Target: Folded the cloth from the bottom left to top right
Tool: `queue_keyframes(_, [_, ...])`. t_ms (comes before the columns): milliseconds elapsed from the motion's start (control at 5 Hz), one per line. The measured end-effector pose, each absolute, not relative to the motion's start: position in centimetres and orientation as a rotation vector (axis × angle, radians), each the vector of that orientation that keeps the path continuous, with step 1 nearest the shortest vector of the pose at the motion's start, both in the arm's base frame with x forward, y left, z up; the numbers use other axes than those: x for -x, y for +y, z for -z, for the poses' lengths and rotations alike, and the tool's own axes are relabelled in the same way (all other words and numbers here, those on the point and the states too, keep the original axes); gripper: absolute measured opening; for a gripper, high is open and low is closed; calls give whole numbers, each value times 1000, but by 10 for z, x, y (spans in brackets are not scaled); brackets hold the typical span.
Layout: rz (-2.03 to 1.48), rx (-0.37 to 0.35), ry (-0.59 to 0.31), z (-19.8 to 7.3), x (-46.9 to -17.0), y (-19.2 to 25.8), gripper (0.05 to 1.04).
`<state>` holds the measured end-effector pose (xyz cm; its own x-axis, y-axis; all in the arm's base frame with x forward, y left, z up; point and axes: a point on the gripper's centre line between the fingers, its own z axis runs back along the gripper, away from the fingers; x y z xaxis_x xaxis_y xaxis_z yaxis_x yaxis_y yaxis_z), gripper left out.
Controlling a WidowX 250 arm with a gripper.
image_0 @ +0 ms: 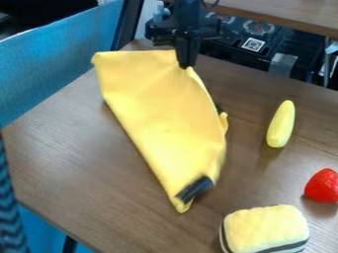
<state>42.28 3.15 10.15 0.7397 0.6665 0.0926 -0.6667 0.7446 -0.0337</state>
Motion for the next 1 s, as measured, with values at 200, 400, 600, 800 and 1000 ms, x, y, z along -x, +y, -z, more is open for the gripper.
queue_keyframes(200, [-713, -10, -91, -97, -427, 23, 231])
queue_keyframes(400, [-712, -17, -116, -97, -430, 25, 517])
queue_keyframes(600, [-666, -34, -119, -89, -428, 26, 792])
queue_keyframes(800, [-479, -72, -200, -96, -431, 22, 995])
queue_keyframes(1000, [-219, -108, -311, -134, -425, 21, 1001])
